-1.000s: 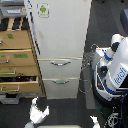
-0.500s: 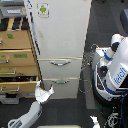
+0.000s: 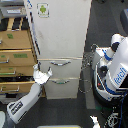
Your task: Opening the fridge
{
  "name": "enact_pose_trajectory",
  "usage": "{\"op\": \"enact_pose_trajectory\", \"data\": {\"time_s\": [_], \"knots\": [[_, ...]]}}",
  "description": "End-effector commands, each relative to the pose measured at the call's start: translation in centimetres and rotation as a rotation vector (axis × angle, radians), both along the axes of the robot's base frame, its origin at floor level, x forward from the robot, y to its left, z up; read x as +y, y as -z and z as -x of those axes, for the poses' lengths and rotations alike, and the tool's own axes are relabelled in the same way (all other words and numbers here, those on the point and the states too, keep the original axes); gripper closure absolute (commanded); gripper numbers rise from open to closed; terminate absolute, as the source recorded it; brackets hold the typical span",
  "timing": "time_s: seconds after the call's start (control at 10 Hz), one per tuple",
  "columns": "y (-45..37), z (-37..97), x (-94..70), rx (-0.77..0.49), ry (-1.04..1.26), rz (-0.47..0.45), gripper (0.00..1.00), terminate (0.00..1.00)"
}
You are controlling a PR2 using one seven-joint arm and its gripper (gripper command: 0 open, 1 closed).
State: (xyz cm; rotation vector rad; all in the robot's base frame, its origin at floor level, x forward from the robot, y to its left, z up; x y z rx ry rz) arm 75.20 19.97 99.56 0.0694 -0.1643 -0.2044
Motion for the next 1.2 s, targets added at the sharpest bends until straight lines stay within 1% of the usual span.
{"op": "enact_pose_trajectory", "data": {"time_s": [0.1, 0.3, 0.6, 0.7, 0.9, 1.1, 1.2], "knots": [[-6.2, -8.2, 4.6, -0.035, -0.046, -0.011, 0.0, 0.0], [-7.1, -9.9, 5.7, -0.034, -0.064, -0.007, 0.0, 0.0], [-8.5, -13.0, 9.4, -0.005, -0.193, 0.064, 0.0, 0.0], [-9.2, -14.2, 9.6, 0.001, -0.222, 0.067, 0.0, 0.0], [-10.2, -15.9, 9.7, 0.007, -0.262, 0.102, 0.0, 0.0], [-11.1, -17.3, 9.2, 0.024, -0.297, 0.157, 0.0, 0.0], [-11.1, -17.7, 8.5, 0.031, -0.288, 0.155, 0.0, 0.0]]}}
